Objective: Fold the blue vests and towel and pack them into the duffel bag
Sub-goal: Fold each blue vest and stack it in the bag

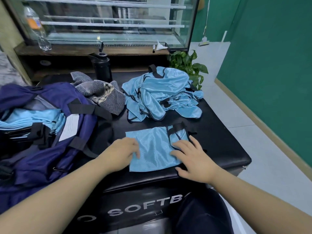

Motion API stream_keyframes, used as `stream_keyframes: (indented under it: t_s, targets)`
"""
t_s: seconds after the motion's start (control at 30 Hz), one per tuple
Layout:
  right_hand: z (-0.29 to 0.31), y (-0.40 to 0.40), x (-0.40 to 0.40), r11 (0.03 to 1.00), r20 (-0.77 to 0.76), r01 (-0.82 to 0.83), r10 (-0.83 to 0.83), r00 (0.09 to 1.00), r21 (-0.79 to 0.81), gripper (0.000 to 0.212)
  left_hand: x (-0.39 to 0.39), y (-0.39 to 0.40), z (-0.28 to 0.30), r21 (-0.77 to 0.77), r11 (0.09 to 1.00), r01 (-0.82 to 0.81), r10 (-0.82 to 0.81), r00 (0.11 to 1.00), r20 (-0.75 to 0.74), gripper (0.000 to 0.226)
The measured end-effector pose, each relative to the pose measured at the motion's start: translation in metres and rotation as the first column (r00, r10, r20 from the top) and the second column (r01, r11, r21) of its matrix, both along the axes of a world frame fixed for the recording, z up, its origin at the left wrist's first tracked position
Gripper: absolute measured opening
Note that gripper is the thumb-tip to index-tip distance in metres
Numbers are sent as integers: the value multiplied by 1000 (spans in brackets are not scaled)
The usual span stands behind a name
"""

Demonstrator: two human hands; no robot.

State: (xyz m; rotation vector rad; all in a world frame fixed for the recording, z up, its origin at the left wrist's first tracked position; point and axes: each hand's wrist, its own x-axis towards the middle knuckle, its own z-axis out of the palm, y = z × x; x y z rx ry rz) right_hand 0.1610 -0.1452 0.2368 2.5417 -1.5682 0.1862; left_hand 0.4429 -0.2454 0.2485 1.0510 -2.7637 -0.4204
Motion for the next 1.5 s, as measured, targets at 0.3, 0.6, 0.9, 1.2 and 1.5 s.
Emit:
stream_keyframes:
  t_s: [0.3, 0.6, 0.9, 1.2, 1.5]
  targets:
    - [-13, -6, 14, 980, -2, -100, 101, 995, -174, 31, -34, -46, 0, 211, 866, -454, 442, 891, 102, 31]
    - [7, -44, 25, 921, 284, 280, -354, 891, 271, 33, 4, 5, 16, 333, 892, -305, 239, 945, 225, 33]
    - [-4, -46, 58, 858, 212, 302, -414, 885, 415, 81, 1, 1, 22, 365, 846, -388, 457, 881, -123, 10]
    - [-19, -46, 47, 909, 279, 245, -345, 896, 338, 82, -47, -41, 13, 446, 743, -498, 643, 716, -273, 49]
    - [-19, -45, 45, 923, 268, 158, -260, 928, 350, 73, -52, -81, 18, 459, 684, -567, 729, 506, -461, 24]
